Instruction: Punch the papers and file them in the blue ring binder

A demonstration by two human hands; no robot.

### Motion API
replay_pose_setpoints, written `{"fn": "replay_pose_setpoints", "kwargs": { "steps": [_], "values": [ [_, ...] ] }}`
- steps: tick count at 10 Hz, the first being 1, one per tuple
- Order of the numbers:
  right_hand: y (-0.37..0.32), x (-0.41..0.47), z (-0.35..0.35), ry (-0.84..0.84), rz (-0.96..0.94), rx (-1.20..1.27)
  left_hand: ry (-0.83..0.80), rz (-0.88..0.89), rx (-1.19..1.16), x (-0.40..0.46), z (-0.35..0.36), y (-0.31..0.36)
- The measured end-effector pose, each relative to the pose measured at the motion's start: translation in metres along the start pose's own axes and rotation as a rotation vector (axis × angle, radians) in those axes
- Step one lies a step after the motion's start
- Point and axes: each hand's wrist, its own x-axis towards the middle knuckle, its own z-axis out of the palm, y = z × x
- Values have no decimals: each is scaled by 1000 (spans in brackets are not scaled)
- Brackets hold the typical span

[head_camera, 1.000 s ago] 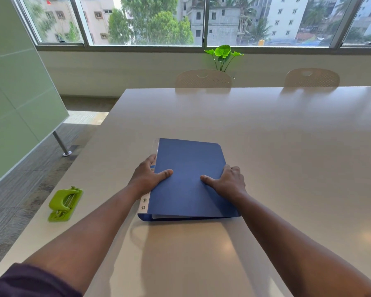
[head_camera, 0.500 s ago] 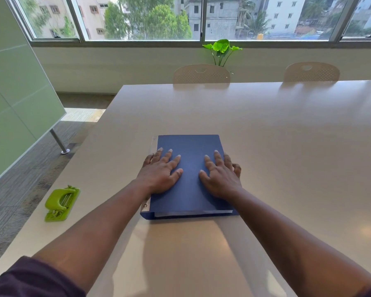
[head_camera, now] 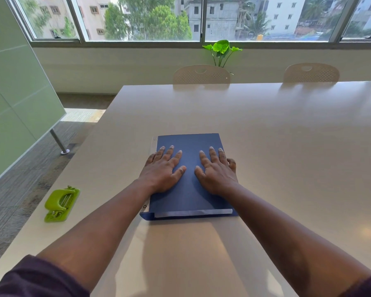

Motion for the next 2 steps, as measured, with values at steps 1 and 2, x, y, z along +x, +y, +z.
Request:
{"fn": "replay_pose_setpoints", "kwargs": {
  "steps": [1, 2],
  "values": [
    [0, -1, 1, 3, 1, -5, 14, 0, 3, 0, 0, 0],
    [-2, 0, 1, 55, -25, 14, 95, 21, 4, 1, 1, 2]
  ]
}}
